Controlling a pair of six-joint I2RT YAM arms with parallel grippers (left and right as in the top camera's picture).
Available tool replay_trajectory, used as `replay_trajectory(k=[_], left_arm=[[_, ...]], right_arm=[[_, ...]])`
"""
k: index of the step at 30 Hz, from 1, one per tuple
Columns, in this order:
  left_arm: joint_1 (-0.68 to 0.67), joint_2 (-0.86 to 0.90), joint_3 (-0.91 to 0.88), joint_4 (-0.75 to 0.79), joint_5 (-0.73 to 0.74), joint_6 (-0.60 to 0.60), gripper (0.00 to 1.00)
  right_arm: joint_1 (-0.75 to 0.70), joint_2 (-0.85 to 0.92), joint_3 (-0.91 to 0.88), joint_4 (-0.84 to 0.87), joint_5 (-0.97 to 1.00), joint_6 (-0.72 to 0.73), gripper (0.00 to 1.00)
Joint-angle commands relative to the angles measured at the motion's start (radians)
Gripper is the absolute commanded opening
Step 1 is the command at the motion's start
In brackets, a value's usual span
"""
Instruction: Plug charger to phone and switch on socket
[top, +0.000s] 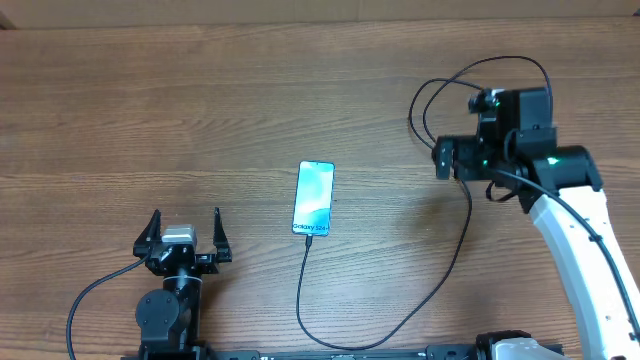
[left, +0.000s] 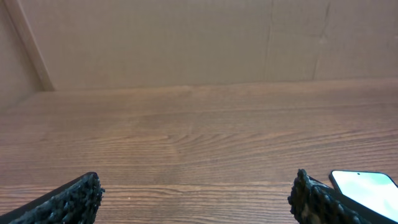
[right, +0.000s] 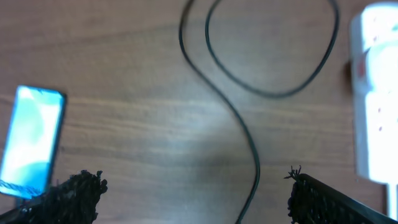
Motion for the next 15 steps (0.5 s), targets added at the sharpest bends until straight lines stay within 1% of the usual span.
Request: replay_trajectory(k=[1,5,15], left_arm=[[0.005,-0.011,-0.003,0.001,0.005,0.027,0.99],[0.005,-0.011,-0.003,0.001,0.005,0.027,1.00],[0.005,-0.011,-0.003,0.001,0.005,0.027,1.00]], right_arm=[[0.006,-0.008,-0.063,0.000,-0.002,-0.012,1.00],[0.006,-0.012,-0.104,-0.001,-0.002,-0.012,1.00],[0.006,-0.076,-0.106,-0.003,-0.002,-0.012,1.00]])
